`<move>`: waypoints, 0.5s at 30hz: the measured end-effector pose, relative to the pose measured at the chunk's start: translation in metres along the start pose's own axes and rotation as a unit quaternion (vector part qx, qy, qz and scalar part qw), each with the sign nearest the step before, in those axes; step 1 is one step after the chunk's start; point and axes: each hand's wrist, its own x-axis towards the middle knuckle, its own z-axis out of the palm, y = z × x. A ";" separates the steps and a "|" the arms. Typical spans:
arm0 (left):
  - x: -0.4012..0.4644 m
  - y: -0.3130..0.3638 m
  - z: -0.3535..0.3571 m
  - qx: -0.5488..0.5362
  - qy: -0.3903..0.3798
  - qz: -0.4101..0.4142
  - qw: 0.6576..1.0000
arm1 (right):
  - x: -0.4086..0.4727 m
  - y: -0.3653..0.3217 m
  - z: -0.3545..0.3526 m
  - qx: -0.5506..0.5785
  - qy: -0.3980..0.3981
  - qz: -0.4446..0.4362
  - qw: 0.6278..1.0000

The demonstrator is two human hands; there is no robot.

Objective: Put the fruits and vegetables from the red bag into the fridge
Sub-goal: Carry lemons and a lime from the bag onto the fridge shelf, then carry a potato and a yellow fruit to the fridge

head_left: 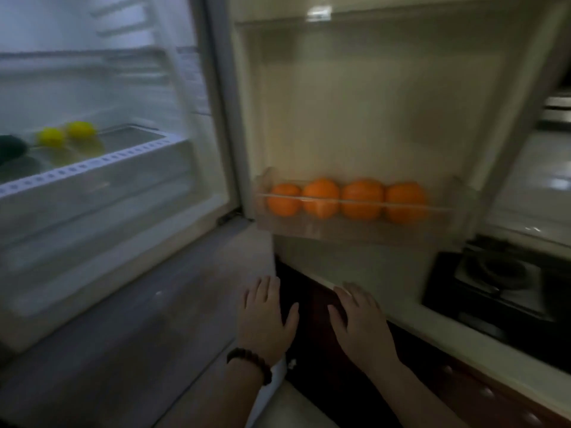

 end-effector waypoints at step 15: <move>-0.042 0.274 0.115 -0.020 -0.143 0.346 0.927 | -0.191 0.203 -0.143 -0.123 0.089 0.391 0.908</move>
